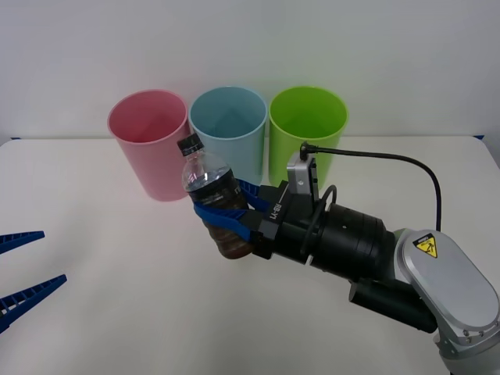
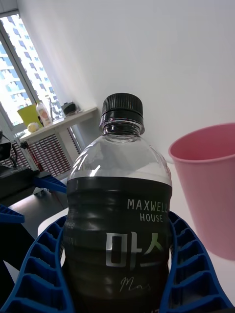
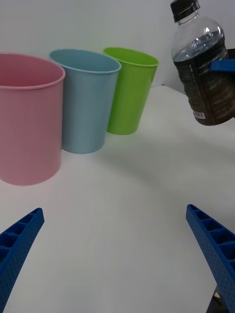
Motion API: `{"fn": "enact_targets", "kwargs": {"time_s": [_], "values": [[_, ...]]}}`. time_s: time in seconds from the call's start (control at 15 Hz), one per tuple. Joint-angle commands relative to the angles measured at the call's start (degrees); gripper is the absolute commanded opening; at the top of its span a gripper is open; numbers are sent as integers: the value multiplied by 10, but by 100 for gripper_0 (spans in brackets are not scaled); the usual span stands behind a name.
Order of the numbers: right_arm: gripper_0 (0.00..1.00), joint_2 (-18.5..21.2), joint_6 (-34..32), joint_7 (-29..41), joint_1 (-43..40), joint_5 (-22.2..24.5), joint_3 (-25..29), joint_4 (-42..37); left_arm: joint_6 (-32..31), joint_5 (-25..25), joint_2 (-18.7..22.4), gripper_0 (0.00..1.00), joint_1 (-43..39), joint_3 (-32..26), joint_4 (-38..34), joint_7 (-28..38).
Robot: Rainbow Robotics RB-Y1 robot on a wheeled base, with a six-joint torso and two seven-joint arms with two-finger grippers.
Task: Put cans in the blue bin and PET bottles in the pink bin and trash in the green bin.
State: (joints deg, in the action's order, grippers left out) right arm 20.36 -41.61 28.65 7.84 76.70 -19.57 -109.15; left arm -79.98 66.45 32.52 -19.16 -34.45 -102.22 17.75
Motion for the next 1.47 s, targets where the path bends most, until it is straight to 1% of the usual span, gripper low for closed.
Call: {"fn": "enact_targets", "kwargs": {"time_s": [0.07,0.2,0.33,0.47,0.6,0.73,0.93,1.13,1.33,1.4,1.47], "values": [[0,-6,-91,4,8,-25,69,2,0,0,0,100,0,0,0,0],[0,-19,-132,9,27,-26,98,6,0,0,0,100,0,0,0,0],[0,-48,-160,10,67,-27,114,33,0,0,0,100,0,0,0,0],[0,-80,-160,10,118,-24,114,73,0,0,0,100,0,0,0,0],[0,-105,-141,11,174,-16,110,116,0,0,0,100,0,0,0,0],[0,-117,-81,16,243,1,83,165,0,0,0,100,0,0,0,0],[0,-117,43,23,330,0,15,234,0,0,0,100,0,0,0,0],[0,-124,137,30,399,-8,-41,301,0,0,0,100,0,0,0,0],[0,-143,190,31,463,-5,-66,373,0,0,0,100,0,0,0,0],[0,-154,200,29,482,1,-67,402,0,0,0,100,0,0,0,0],[0,-162,210,31,501,17,-67,428,0,0,0,100,0,0,0,0]]}}
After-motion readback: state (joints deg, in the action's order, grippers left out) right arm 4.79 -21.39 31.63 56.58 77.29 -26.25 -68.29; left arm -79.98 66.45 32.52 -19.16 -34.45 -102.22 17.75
